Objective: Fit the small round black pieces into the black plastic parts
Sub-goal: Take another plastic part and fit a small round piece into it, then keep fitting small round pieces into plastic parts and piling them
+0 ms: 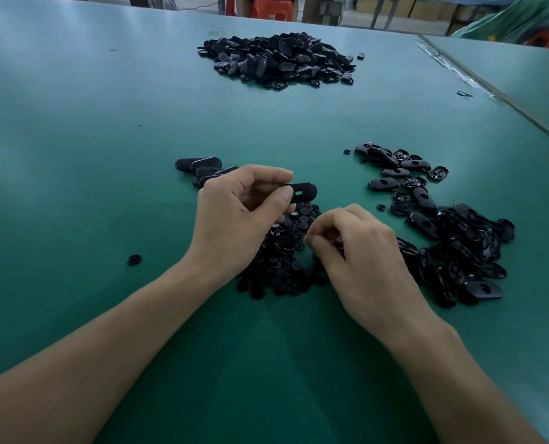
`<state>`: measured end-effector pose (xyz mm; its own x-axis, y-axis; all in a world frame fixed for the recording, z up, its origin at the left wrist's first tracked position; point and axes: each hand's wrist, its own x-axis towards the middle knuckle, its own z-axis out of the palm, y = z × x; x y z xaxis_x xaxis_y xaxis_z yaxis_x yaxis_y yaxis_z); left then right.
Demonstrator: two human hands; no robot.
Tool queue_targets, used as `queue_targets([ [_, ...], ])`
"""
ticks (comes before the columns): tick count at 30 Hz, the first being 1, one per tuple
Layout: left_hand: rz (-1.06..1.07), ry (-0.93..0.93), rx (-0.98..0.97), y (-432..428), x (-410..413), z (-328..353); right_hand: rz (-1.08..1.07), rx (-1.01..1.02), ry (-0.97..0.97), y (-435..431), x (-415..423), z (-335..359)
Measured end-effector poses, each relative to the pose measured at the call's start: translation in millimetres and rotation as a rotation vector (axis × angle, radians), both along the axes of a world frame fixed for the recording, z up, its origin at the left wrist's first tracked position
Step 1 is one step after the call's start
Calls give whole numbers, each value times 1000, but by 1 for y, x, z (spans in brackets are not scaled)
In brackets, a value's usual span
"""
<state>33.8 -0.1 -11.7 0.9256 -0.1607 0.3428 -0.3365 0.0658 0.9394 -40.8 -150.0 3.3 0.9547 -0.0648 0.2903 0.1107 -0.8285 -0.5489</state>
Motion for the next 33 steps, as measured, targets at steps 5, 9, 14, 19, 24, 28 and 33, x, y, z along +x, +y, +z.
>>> queue_targets([
  [5, 0, 0, 25, 1, -1, 0, -3, 216, -161, -1, 0, 2],
  [9, -6, -25, 81, 0, -2, 1, 8, 310, -187, -2, 1, 1],
  [14, -20, -40, 112, -1, -5, 3, 0, 451, -211, -3, 1, 3],
  [19, -57, -61, 126, -1, -8, 4, -39, 464, -205, -4, 1, 3],
  [24, -96, -45, 97, -2, -9, 5, -43, 497, -180, -1, 1, 3],
  [28, -127, -69, 110, -3, -12, 5, -48, 492, -187, -1, 1, 3],
  [33, -142, -106, 140, -3, -14, 5, -60, 473, -201, 1, 1, 2],
])
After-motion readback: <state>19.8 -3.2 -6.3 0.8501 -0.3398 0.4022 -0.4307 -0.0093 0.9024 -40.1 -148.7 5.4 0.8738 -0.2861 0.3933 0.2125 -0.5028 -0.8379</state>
